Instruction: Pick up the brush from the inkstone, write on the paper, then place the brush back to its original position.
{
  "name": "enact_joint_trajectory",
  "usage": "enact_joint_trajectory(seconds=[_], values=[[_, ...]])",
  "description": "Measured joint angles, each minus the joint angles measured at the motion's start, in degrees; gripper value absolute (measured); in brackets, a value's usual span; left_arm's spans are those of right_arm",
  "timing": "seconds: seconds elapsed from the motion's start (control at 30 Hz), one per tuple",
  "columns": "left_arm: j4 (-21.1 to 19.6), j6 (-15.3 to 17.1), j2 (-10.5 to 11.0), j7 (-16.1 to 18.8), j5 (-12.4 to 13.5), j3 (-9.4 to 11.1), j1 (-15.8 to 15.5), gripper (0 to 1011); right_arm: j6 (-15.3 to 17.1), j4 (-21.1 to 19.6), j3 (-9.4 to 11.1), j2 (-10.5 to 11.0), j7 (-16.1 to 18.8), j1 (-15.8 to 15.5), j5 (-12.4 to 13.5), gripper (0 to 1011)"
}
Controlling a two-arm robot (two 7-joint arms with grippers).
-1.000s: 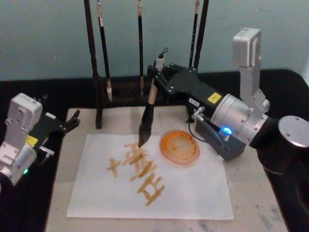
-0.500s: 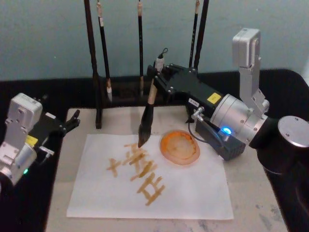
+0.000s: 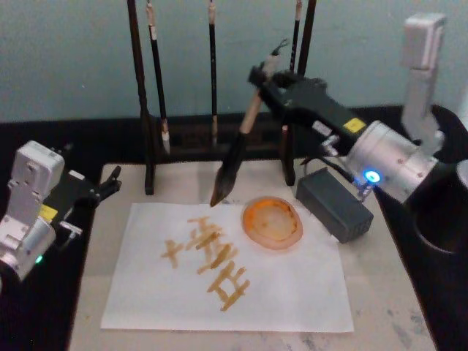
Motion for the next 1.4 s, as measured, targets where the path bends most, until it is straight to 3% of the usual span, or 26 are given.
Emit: enact_joint_trajectory(seconds=[0.1,0.27,0.5,0.7,0.9,1.17,1.4], values=[[0.0,0.0,0.0,0.0,0.0,0.0,0.0,1010,1.6,-2.0,2.1,0.9,-1.6,-1.2,2.9,172],[0.0,0.0,0.0,0.0,0.0,0.0,0.0,1010,3.3,-3.9,4.1,2.1,-3.7,-3.0,5.6,172],[0.0,0.0,0.0,0.0,0.0,0.0,0.0,1010,6.9,-6.4,9.8,2.1,-8.9,-8.7,14.6,172],[0.0,0.0,0.0,0.0,0.0,0.0,0.0,1010,8.7,-6.1,14.1,1.0,-12.9,-11.8,21.6,172],[0.0,0.0,0.0,0.0,0.0,0.0,0.0,1010,11.3,-3.6,17.3,0.4,-16.2,-12.6,27.9,172],[0.0,0.0,0.0,0.0,0.0,0.0,0.0,1010,13.9,1.1,18.4,-0.5,-19.1,-10.7,33.5,172],[0.0,0.0,0.0,0.0,0.0,0.0,0.0,1010,15.1,6.4,17.7,-1.9,-20.8,-7.7,36.9,172]])
